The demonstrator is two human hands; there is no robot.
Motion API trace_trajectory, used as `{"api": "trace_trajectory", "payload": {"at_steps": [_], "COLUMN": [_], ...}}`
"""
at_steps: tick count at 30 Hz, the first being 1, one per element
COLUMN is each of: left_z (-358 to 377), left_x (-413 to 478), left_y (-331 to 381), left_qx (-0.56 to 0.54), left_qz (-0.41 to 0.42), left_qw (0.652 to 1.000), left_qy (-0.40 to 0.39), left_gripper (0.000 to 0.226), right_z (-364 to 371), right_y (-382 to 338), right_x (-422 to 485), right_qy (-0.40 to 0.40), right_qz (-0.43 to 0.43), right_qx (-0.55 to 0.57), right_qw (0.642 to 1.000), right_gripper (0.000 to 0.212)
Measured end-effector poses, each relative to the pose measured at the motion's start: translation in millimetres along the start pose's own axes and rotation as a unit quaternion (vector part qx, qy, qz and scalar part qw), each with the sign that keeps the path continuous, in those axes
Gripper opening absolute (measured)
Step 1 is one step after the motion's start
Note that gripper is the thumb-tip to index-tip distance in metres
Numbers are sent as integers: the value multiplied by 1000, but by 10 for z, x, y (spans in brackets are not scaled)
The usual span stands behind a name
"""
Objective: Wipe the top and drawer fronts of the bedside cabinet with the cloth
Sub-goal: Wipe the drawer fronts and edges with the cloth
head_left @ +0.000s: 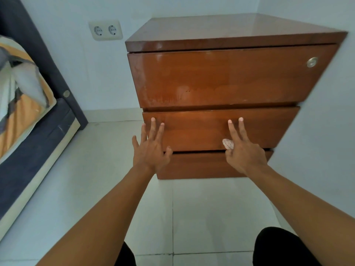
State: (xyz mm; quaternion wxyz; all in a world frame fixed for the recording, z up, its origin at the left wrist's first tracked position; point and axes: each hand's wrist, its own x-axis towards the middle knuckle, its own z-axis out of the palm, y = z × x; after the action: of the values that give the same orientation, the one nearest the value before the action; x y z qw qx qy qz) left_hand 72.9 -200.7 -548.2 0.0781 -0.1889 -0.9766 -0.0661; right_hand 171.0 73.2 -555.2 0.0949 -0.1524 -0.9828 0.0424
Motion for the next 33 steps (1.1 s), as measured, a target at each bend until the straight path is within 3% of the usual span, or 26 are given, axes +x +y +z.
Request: {"api": "trace_trajectory", "payload": {"at_steps": [4,9,12,14,16,21,26,33], "left_z": [-17,-94,-71,33,142,249,216,241], "left_x": [-5,-9,112,161,182,205,206,206], "left_y": [-23,-40,-72,-91,-88,-73,-54,-7], "left_qx": [-11,-53,-24,-15,-13,-18,-17,-13], "left_qz": [4,29,45,42,33,25,23,14], "left_qw": [1000,990,990,990,990,987,986,985], "left_qy": [-2,124,135,132,135,160,165,170], "left_gripper": [78,79,83,82,80,85,90,95], "right_z": [14,18,55,220,483,942,988,897], "right_y": [-33,-386,-771,-987,-1066,-572,367,1088], "right_x": [7,-82,63,227,365,549,511,500], "right_qy": [22,232,305,302,244,219,236,261], "right_qz": [-1,-95,-149,-178,-180,-137,17,81], "right_qx": [53,168,165,138,68,-32,9,78], "right_qw": [998,953,926,926,951,965,971,959], "right_gripper": [84,59,55,61,74,77,71,65]}}
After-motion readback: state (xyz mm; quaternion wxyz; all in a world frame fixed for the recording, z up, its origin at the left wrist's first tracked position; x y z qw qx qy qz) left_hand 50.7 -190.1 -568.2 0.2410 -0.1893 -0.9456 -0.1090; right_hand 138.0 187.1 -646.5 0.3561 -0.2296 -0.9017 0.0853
